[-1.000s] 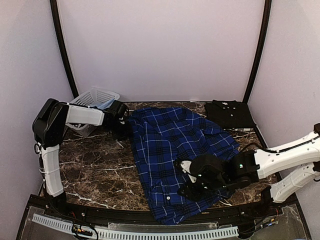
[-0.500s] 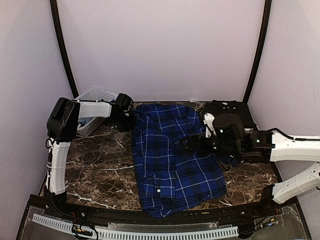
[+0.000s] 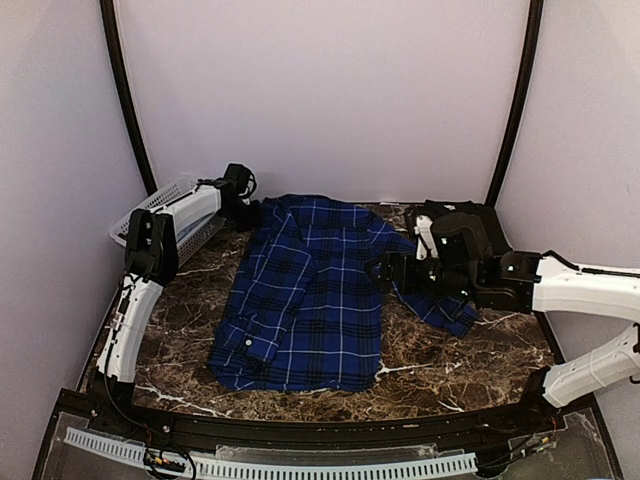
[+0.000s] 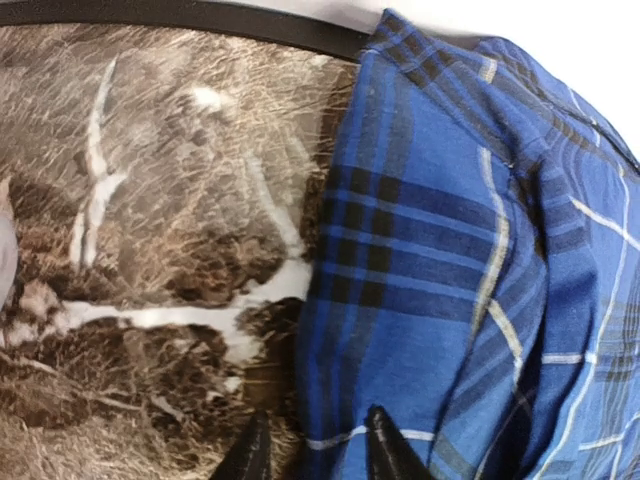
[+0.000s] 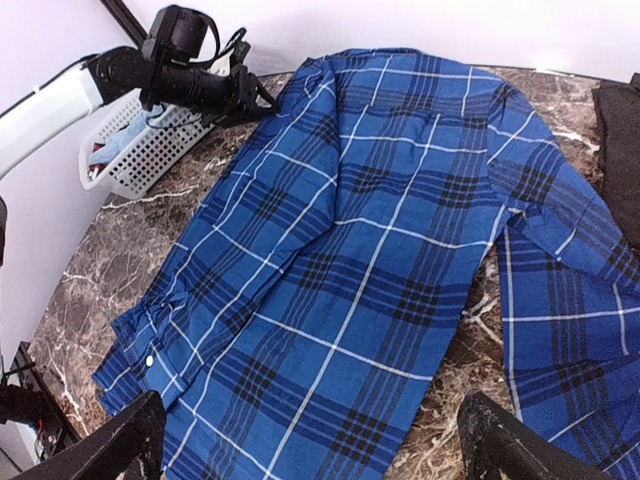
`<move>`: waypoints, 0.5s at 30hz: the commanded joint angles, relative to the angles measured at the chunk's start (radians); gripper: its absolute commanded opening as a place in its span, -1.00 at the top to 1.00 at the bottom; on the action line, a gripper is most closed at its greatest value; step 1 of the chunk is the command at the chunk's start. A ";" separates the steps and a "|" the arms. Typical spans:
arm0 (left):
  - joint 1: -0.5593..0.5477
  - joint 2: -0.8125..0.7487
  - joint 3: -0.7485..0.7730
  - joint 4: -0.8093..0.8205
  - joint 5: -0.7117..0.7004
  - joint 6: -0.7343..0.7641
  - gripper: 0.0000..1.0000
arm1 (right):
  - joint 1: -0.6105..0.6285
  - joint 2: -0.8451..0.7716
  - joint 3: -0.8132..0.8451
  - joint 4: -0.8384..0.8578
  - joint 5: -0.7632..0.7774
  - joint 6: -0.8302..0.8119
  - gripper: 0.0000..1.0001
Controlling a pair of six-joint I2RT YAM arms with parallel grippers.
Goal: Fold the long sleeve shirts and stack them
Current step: Move the 1/3-folded shirt to the center of the board.
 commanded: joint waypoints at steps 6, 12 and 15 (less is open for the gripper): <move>-0.099 -0.230 -0.013 -0.063 0.066 0.107 -0.27 | -0.004 0.059 -0.040 0.011 -0.076 0.078 -0.97; -0.179 -0.402 -0.223 -0.038 0.072 0.112 -0.32 | -0.015 0.072 -0.096 0.037 -0.074 0.166 -0.97; -0.225 -0.519 -0.375 0.029 0.127 0.053 -0.25 | -0.036 0.075 -0.132 0.064 -0.076 0.213 -0.97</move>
